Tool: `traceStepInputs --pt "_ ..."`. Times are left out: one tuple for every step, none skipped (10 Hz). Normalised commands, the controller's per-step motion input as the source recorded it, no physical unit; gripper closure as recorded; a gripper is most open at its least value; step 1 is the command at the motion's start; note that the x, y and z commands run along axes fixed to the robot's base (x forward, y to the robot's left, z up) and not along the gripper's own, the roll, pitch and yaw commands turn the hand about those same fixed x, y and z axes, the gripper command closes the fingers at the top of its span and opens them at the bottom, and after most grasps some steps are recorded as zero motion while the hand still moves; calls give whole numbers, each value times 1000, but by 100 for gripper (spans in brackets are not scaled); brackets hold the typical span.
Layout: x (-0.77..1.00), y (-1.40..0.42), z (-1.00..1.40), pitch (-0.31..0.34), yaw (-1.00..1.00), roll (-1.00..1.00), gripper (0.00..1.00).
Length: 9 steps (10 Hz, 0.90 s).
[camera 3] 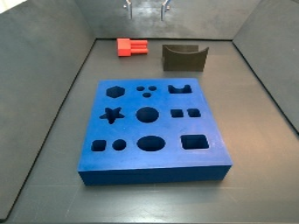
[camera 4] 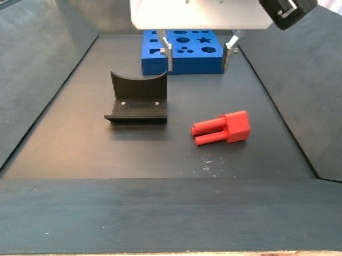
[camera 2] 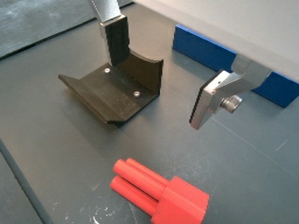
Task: Pick up the 3 prong object. Move up. Place the 3 prong object on the fixture. Regrasp the 3 prong object. Move to above the board. Insert the 3 prong object.
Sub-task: Pick up the 3 prong object.
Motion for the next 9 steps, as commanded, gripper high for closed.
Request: traceStepInputs --pt "0 0 0 0 0 -14 0" --pt "-91 0 0 -80 0 0 0" --pt "-117 0 -149 -126 -511 0 0" --pt "-43 123 -409 0 -849 0 0" --pt "-89 103 -471 0 -869 0 0" --pt "-109 169 -517 0 -806 0 0" --pt "-166 383 -546 0 -586 0 0" --pt "-83 437 -569 46 -546 0 0" --pt "-77 389 -563 86 -600 0 0"
